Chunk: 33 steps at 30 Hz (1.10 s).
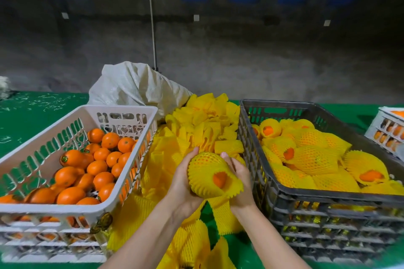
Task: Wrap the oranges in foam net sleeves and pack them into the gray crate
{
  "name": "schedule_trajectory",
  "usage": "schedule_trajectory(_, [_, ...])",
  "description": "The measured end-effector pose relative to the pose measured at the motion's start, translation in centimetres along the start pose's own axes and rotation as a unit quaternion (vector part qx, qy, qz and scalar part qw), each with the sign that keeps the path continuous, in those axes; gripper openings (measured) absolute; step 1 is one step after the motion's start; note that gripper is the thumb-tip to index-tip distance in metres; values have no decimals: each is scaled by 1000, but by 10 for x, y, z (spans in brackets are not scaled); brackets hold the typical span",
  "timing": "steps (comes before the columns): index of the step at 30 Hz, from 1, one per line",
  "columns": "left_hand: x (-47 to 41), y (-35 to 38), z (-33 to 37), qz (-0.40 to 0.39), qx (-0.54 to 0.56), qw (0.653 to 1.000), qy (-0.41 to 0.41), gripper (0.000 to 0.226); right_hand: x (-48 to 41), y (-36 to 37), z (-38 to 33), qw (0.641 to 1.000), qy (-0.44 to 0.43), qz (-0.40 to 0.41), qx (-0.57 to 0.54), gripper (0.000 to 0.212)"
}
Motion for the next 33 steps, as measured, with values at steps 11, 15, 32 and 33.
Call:
schedule_trajectory(11, [-2, -13, 25, 178, -303, 902, 250, 55, 9, 21, 14, 934, 255, -61, -243, 48])
schedule_trajectory(15, [-4, -23, 32, 195, -372, 859, 292, 69, 13, 19, 17, 940, 286, -87, -166, 53])
schedule_trajectory(32, [-12, -21, 24, 136, -255, 948, 134, 45, 15, 18, -7, 977, 132, -56, -159, 20])
schedule_trajectory(33, [-11, -22, 20, 114, -245, 960, 69, 47, 12, 13, -13, 992, 71, -54, -89, 18])
Point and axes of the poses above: each hand's wrist, its own x-axis away from the middle knuckle, its own y-axis out of the palm, z = x × y, the point moved 4 cm from there along -x, towards the middle knuckle, and after that the axes turned 3 degrees about -y, right-handed, at the moved point
